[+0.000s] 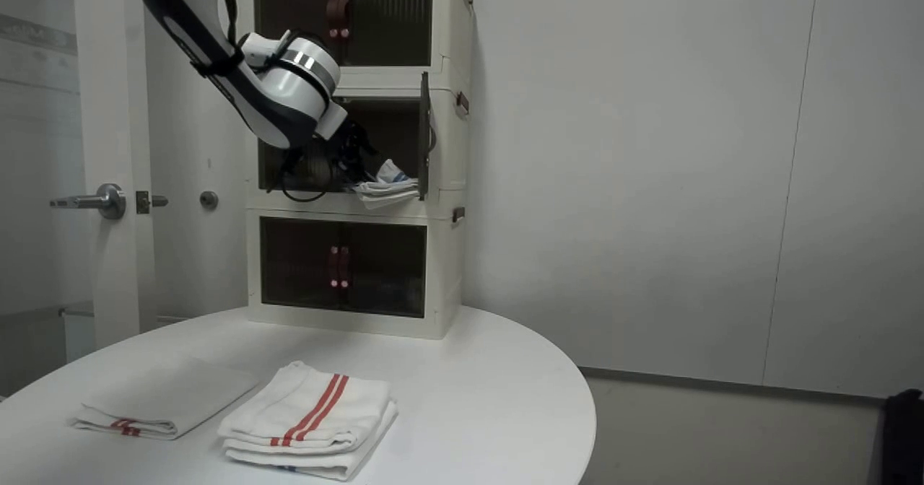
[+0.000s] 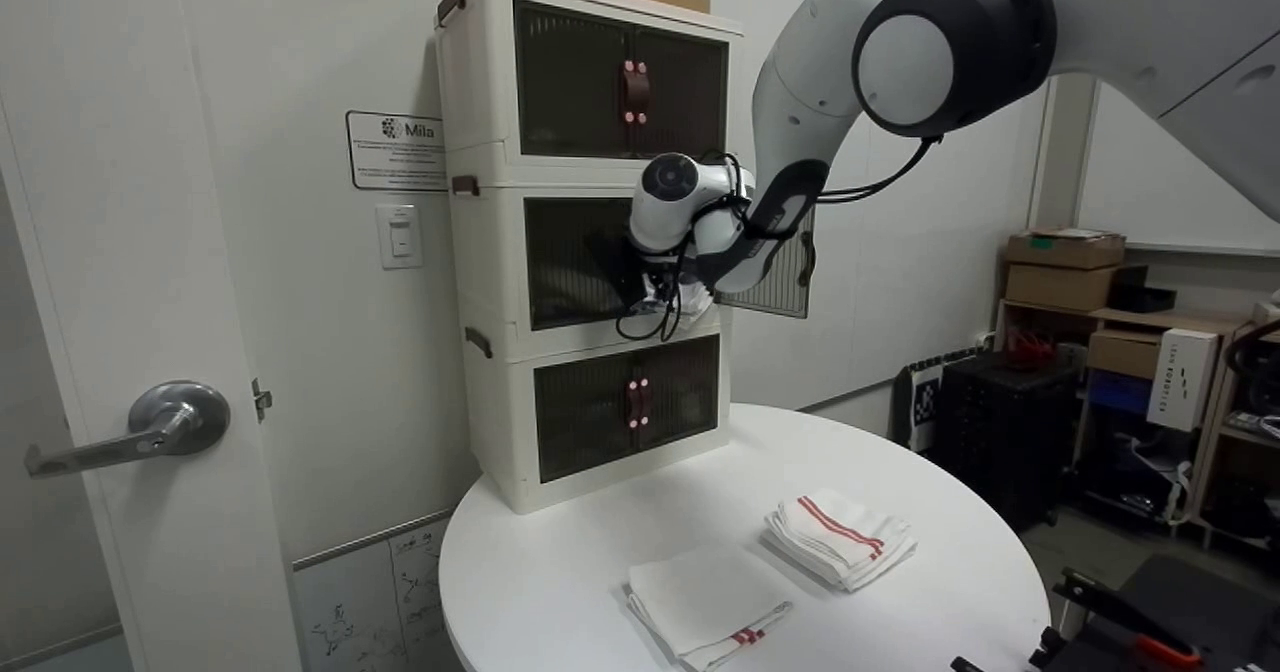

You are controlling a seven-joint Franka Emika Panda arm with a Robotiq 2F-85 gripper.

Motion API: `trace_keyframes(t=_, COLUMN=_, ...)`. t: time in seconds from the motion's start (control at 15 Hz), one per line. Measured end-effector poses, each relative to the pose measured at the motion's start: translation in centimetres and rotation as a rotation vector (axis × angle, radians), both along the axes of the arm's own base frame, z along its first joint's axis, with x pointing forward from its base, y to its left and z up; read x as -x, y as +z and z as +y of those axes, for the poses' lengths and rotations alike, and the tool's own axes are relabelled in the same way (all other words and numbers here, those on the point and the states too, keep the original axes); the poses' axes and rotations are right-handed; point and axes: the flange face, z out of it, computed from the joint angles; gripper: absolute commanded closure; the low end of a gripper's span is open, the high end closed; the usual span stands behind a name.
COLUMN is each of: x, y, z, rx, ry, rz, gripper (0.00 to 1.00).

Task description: Pick up the white and blue towel from the table and put it in the open cabinet

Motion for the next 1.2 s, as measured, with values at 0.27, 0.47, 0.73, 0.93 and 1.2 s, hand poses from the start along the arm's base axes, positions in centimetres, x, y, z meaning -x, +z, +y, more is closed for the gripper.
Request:
trace_keyframes(t=0.27, x=0.7, y=0.6, z=-0.5, rx=-0.06, ry=0.073, rz=-0.023, gripper=0.0)
trace_keyframes(t=0.47, x=1.9, y=-0.7, z=-0.7, rx=-0.093, ry=0.091, rz=0.022, gripper=0.0)
trace_keyframes(t=0.73, x=4.0, y=-1.4, z=-0.7, rx=-0.128, ry=0.097, rz=0.081, gripper=0.0)
trace_keyframes(t=0.93, x=5.0, y=-1.1, z=-0.8, rx=-0.13, ry=0.071, rz=0.099, gripper=0.0)
trace_keyframes(t=1.2, x=6.0, y=-0.5, z=-0.8, rx=-0.106, ry=0.01, rz=0.123, gripper=0.0)
